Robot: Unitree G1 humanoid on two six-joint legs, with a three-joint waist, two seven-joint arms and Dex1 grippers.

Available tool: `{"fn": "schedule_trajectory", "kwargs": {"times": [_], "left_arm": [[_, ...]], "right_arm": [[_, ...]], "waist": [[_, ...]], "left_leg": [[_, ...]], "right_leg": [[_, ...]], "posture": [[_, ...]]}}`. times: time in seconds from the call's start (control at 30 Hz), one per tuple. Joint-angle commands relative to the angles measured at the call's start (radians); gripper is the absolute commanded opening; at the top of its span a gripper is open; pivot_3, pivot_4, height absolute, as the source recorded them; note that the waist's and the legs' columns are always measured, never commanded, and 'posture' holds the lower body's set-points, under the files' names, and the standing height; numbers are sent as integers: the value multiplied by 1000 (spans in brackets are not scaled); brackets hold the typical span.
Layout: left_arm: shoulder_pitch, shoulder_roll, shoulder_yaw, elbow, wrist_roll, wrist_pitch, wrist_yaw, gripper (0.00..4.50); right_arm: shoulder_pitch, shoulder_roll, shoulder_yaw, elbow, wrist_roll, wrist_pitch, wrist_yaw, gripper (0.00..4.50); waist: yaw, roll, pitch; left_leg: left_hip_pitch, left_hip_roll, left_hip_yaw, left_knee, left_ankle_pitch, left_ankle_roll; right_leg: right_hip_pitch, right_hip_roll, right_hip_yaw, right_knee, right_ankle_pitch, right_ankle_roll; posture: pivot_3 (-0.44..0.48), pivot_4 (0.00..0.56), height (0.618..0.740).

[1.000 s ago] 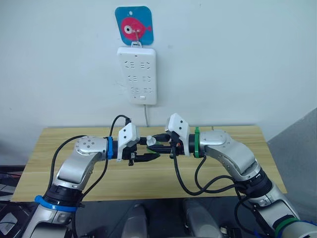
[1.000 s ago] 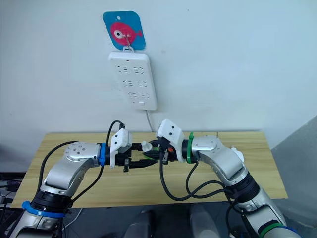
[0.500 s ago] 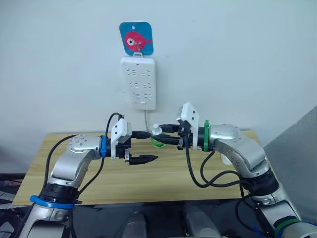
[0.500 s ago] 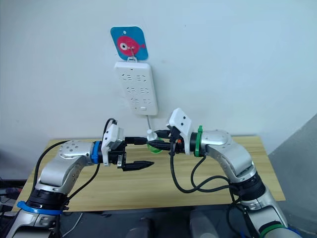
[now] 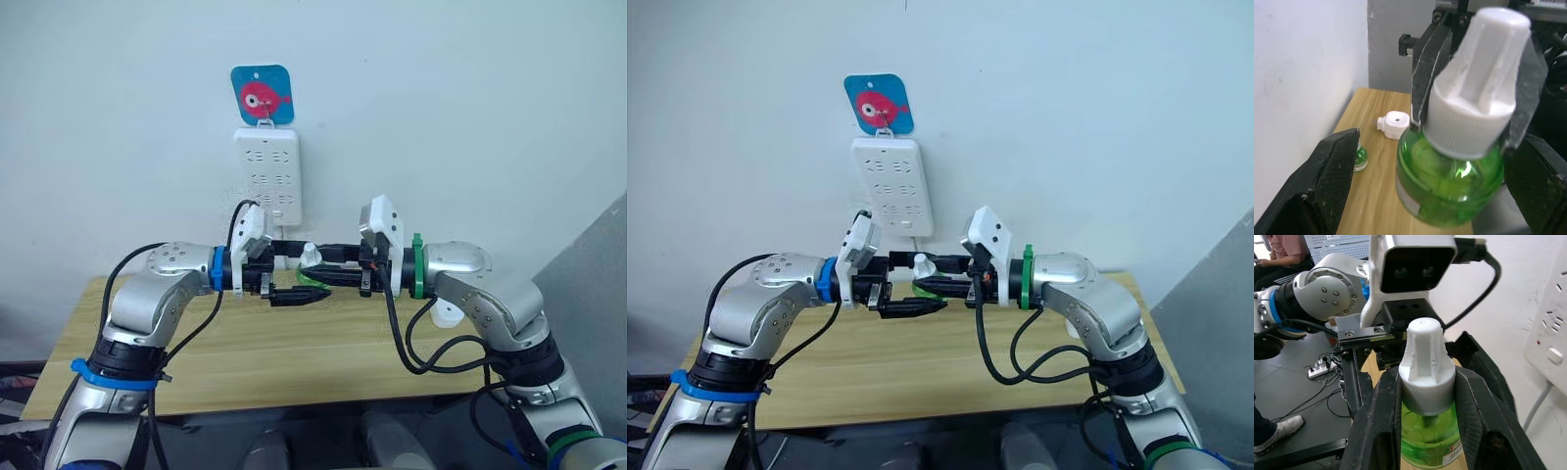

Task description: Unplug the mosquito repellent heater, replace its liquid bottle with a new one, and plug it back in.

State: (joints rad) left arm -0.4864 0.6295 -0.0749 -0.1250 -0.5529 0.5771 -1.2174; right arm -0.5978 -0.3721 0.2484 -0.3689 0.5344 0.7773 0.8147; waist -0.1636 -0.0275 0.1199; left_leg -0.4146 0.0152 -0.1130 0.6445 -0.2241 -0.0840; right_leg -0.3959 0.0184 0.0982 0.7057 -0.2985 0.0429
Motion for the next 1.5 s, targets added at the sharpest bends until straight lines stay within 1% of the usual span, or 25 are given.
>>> {"fn": "schedule_trajectory", "kwargs": {"times": [0.03,0.2,0.23,0.3,0.47,0.5,0.7,0.83,0.93,0.97,1.03,1.13,1.27,1.4,1.5], "left_arm": [[-18,0,1,-46,-30,16,-6,4500],[-10,-5,4,-62,-36,25,4,4500],[-10,-9,7,-62,-39,25,8,4201],[-11,-10,8,-63,-46,30,9,3918],[0,15,-1,-64,-34,24,-8,2363],[2,16,-2,-63,-32,22,-6,2301],[8,15,-5,-64,-30,16,-2,2300],[5,14,-3,-57,-36,24,1,2300],[2,13,-3,-49,-30,23,8,2300],[2,11,-2,-47,-29,23,12,2300],[3,6,-3,-42,-21,17,24,2300],[6,-8,-7,-32,-1,2,51,2300],[14,-31,-10,-18,40,-37,93,2300],[15,-64,-25,-2,85,-88,128,2300],[13,-79,-29,5,98,-104,140,2300]], "right_arm": [[-20,3,-29,-40,31,-2,0,1120],[-19,5,-34,-39,42,3,-8,1120],[-19,4,-34,-39,45,4,-9,1120],[-18,3,-33,-39,48,4,-9,1120],[-18,1,-36,-36,58,3,-9,1119],[-18,1,-38,-36,61,3,-8,1119],[-18,4,-48,-42,88,11,-2,1119],[-16,-4,-43,-51,90,11,0,1119],[-8,2,-49,-52,78,-4,-25,1119],[-3,-1,-51,-55,76,-8,-27,1835],[9,-6,-54,-66,67,-14,-43,2429],[41,-16,-67,-105,52,-19,-84,3536],[86,7,-75,-166,50,-6,-167,3542],[116,79,-17,-170,-47,-20,-312,3542],[128,113,20,-169,-76,-21,-343,3542]], "waist": [[-1,0,-1],[-1,0,-2],[-1,0,-2],[-1,0,-2],[-2,0,-3],[-2,0,-3],[-2,0,-3],[-2,0,-3],[-2,0,-3],[-2,0,-3],[-2,0,-3],[-1,0,-3],[-2,0,-3],[-4,0,-5],[-5,0,-6]], "left_leg": [[0,0,0,0,0,0],[1,0,-1,0,0,0],[1,0,-1,0,0,0],[1,-1,-1,0,0,0],[1,-1,-2,0,0,0],[1,-1,-2,0,0,0],[6,-1,-2,0,0,0],[6,-1,-2,0,0,0],[6,-1,-2,0,0,0],[6,-1,-2,0,0,0],[6,-1,-2,0,0,0],[6,-1,-2,0,0,0],[6,-2,-2,0,0,0],[7,-1,-2,0,0,0],[7,-2,-1,0,0,0]], "right_leg": [[0,0,0,0,0,0],[1,0,0,0,0,0],[1,0,-1,0,0,0],[2,0,-1,0,0,0],[2,0,-1,0,-1,0],[2,0,-1,0,-1,0],[7,0,-1,-1,-2,1],[7,0,0,-1,-2,1],[7,0,0,-1,-2,1],[7,0,0,-1,-2,1],[7,-1,0,-1,-2,1],[8,-1,-1,-1,-2,1],[8,-1,0,-1,-2,1],[8,-1,0,0,-2,1],[8,-1,0,0,-2,1]], "posture": [[-113,22,740],[-111,22,740],[-110,23,740],[-109,25,740],[-108,25,740],[-108,25,740],[-107,27,740],[-109,26,740],[-109,26,740],[-109,26,740],[-109,26,740],[-118,30,740],[-126,32,740],[-143,36,740],[-151,35,740]]}}
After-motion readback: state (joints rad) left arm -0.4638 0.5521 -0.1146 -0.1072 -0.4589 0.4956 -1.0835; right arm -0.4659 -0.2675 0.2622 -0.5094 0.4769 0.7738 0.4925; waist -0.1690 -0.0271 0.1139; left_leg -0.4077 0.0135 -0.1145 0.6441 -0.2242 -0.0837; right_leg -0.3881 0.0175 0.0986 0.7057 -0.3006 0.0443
